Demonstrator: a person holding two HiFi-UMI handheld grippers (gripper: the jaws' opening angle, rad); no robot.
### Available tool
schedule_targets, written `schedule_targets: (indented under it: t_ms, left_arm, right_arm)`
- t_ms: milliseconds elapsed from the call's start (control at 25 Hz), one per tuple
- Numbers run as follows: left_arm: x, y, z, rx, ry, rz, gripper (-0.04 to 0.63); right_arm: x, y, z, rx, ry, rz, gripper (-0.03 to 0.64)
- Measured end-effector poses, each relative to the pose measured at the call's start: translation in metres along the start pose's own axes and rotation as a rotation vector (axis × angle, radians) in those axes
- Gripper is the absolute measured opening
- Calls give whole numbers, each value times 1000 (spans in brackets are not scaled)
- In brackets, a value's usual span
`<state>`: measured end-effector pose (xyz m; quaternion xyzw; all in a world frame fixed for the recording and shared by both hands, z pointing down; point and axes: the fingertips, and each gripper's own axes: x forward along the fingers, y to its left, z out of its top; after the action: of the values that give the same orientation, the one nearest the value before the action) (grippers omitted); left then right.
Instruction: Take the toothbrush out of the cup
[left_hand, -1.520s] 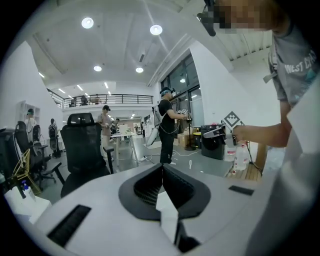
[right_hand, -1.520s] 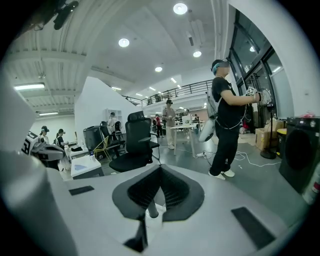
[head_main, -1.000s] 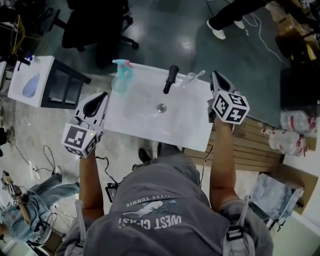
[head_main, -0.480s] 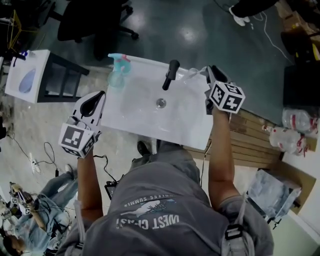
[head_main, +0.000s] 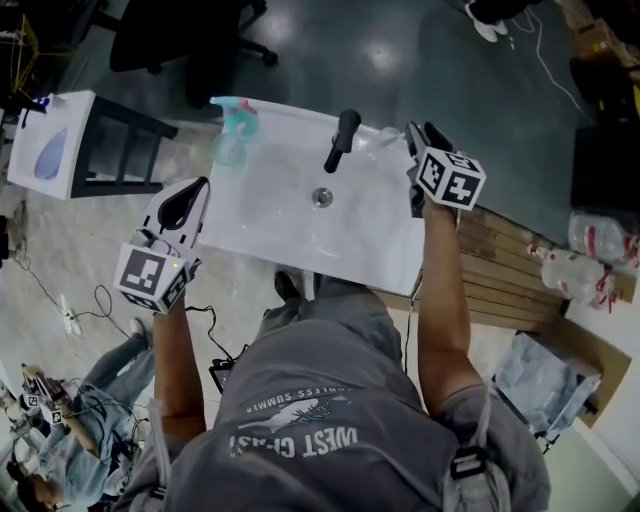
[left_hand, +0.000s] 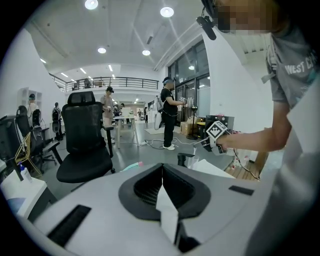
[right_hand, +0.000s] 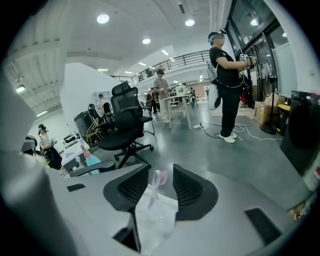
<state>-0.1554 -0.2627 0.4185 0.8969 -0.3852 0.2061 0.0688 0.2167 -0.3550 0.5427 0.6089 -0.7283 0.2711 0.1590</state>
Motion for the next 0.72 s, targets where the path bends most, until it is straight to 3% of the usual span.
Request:
schedule_targets:
  t_ms: [160,320,720]
  left_arm:
    - [1,0,-2,-6,4,0,0]
    - [0,0,-3,-3,2,1,0]
    - [-7,-4,-6,-7,3,1,0]
  right_arm:
    - [5,3,-5,-2,15,8,161]
    - [5,4,-5,-13,13,1,89]
    - [-17,16,15,2,-65,11,75]
